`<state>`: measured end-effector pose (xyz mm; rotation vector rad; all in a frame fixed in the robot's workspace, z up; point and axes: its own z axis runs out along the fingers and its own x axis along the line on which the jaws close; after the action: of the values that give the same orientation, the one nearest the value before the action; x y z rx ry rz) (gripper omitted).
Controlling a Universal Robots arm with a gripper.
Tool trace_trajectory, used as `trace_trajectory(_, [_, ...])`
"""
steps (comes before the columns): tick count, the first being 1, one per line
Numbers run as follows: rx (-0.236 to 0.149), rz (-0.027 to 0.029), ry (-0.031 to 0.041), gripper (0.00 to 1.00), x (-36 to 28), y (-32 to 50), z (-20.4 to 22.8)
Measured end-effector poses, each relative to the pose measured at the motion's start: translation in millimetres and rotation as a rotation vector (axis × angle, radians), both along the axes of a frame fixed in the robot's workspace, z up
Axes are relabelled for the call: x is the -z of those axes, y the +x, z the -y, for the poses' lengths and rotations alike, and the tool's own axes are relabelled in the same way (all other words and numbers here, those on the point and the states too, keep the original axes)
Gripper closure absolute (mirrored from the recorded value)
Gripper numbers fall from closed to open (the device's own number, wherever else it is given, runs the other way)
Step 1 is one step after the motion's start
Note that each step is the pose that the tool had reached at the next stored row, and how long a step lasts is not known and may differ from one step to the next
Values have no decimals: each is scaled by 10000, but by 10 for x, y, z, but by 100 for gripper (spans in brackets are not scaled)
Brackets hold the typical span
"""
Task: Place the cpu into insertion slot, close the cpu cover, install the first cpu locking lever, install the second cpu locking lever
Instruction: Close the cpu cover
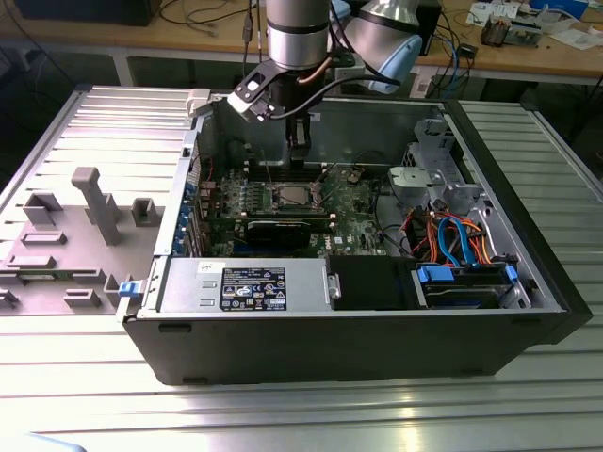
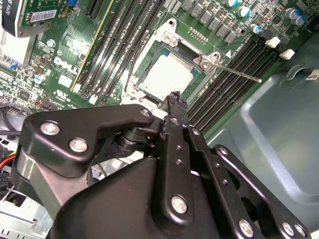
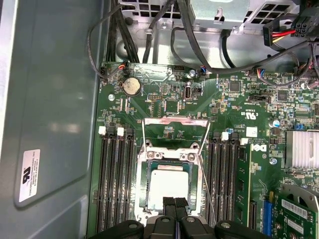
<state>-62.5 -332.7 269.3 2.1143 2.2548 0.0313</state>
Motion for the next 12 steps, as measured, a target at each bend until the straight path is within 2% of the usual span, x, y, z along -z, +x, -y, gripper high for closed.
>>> trace_trajectory(7, [-2, -8, -1, 89, -8, 3, 0])
trace_trajectory(10, [1, -246, 0, 89, -7, 38, 0])
trace_trajectory(11, [0, -345, 1, 89, -7, 51, 0])
trace_trajectory(12, [-1, -361, 0, 89, -7, 53, 0])
